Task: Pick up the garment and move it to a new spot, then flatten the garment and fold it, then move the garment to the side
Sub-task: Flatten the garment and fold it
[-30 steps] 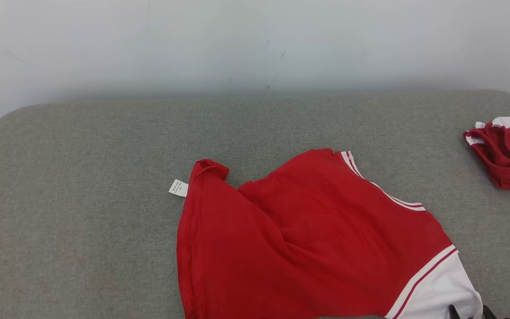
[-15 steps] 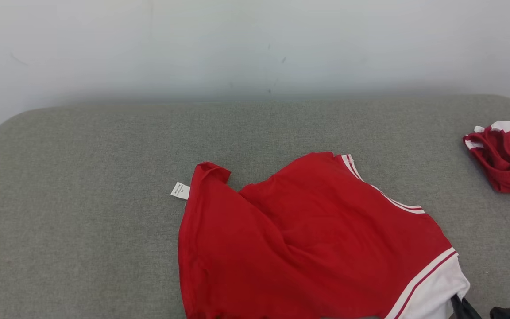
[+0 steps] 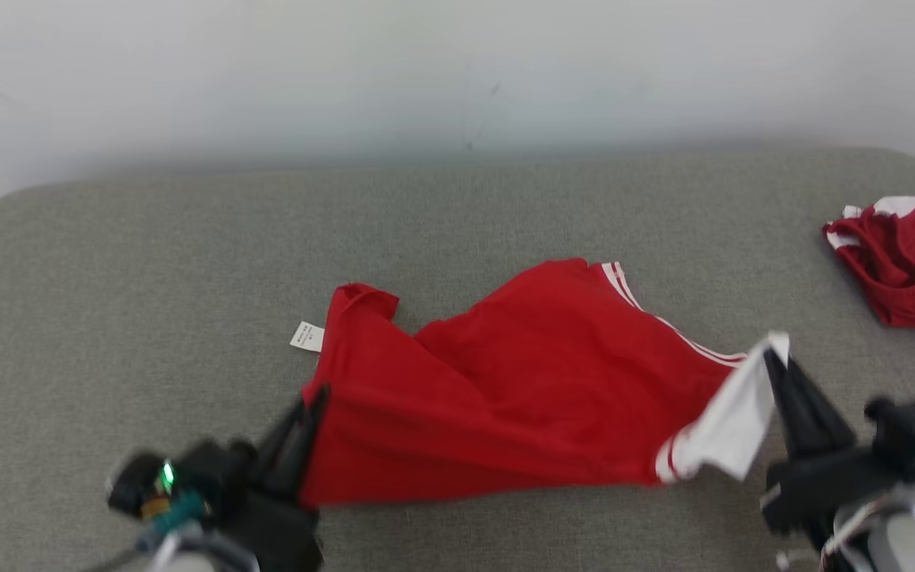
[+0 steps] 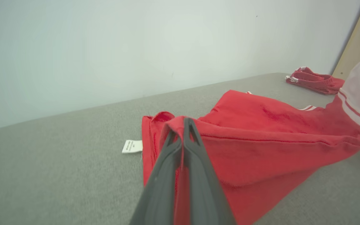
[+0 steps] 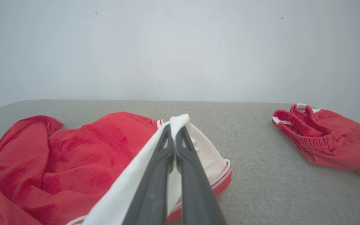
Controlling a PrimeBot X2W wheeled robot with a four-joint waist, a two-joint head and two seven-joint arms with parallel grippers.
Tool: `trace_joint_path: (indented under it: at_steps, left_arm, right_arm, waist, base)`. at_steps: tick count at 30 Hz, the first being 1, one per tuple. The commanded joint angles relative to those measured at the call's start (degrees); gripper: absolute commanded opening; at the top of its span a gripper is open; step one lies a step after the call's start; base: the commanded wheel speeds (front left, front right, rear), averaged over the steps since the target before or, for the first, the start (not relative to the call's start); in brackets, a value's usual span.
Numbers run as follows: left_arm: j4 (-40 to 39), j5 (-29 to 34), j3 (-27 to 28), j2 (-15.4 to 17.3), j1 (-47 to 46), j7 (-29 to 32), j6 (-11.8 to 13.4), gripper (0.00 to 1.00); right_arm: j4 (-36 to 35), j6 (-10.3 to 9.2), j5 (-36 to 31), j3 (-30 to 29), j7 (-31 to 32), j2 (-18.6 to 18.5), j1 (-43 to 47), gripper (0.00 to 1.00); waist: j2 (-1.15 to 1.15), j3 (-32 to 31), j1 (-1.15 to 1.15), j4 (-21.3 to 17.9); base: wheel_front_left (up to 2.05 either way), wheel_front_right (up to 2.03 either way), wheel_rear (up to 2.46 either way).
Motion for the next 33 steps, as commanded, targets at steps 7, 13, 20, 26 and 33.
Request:
trace_joint_path:
  at_steps: [7,13,20,26,33]
  left_arm:
    - [-3.7,-5.09,-0.06,8.26,-25.05,6.65,0.12,0.0]
    - [-0.9,-10.29,-1.16,13.4,-47.58,10.65,0.11,0.0]
    - [6.4,-14.96,-2.33,14.9,-68.83,12.73,0.12,0.0]
    - [13.65,-16.43,-6.83,14.09,-87.52,13.19,0.12,0.0]
    - [23.66,-18.21,-11.19,13.35,-102.73,11.62,0.12,0.0]
  right_arm:
    - [0.3,-0.12,0.57,0.81,2.27,0.59,-22.8,0.0]
    - [4.16,-0.12,1.96,1.08,4.32,1.05,-44.37,0.0]
    - [9.94,-0.12,3.17,2.39,6.77,0.89,-65.28,0.0]
    - [15.34,-0.12,3.57,2.65,8.7,-0.34,-82.59,0.0]
    - [23.9,-0.12,2.95,3.08,10.29,-2.03,-98.99,0.0]
  waist:
    - [0.0,11.36,0.0,-1.82]
    - [0.0,21.35,0.0,-3.23]
    - [0.0,28.55,0.0,-4.2]
    - [0.0,32.53,0.0,-3.72]
    - [0.0,34.67,0.0,-3.1]
  base:
    - [0.0,0.0,0.0]
    - [0.0,0.0,0.0]
    - [0.0,0.0,0.0]
    - [0.0,0.0,0.0]
    - [0.0,0.0,0.0]
